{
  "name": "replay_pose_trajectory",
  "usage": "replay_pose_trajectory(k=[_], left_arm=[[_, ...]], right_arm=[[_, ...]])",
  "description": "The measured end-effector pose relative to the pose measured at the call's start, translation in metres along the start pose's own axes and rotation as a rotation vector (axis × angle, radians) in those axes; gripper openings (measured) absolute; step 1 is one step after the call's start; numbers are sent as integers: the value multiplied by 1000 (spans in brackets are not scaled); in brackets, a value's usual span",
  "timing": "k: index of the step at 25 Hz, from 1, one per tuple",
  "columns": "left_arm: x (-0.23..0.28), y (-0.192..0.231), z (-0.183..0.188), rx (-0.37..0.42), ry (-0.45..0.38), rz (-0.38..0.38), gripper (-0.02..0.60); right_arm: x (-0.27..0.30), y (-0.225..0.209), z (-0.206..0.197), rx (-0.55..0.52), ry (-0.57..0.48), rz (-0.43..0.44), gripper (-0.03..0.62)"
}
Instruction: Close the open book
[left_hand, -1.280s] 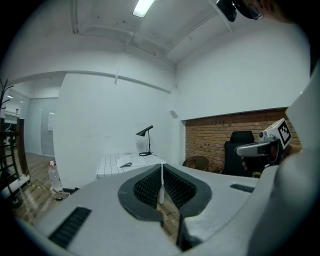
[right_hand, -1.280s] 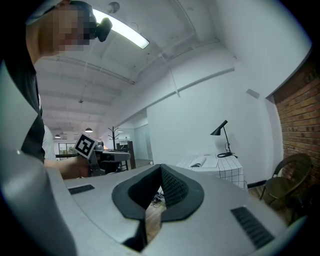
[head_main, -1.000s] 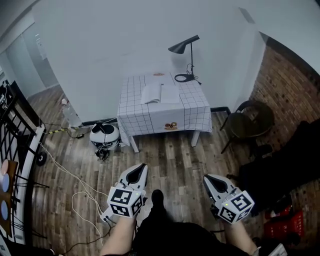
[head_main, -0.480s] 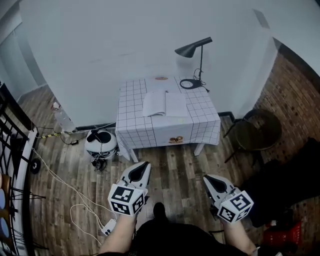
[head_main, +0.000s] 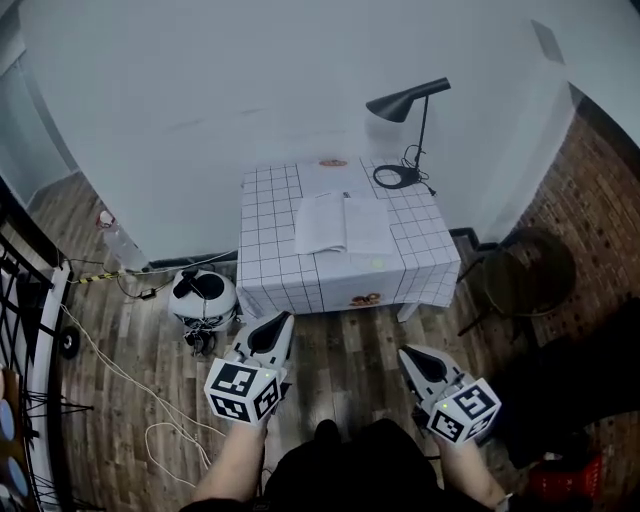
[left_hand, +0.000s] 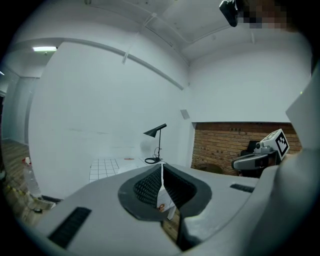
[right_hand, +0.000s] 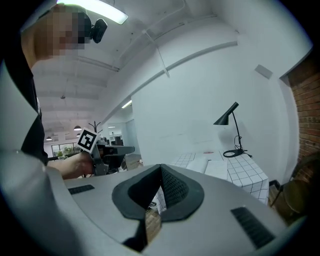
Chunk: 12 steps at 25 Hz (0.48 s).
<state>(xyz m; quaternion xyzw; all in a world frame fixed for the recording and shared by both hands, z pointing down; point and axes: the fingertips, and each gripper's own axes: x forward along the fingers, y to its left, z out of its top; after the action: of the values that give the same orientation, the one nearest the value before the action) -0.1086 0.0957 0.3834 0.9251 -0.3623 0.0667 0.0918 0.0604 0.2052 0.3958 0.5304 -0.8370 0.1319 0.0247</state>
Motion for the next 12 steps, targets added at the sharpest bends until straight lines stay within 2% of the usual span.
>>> replay_pose_trajectory(k=[3, 6, 12], left_arm=[[13, 26, -6, -13, 21, 39, 17], [21, 34, -18, -17, 31, 72, 17], [106, 81, 9, -54, 60, 147, 17]], right_arm=[[16, -19, 0, 38, -8, -4, 3], [30, -29, -6, 41, -12, 27, 3], [125, -92, 36, 43, 38, 157, 3]])
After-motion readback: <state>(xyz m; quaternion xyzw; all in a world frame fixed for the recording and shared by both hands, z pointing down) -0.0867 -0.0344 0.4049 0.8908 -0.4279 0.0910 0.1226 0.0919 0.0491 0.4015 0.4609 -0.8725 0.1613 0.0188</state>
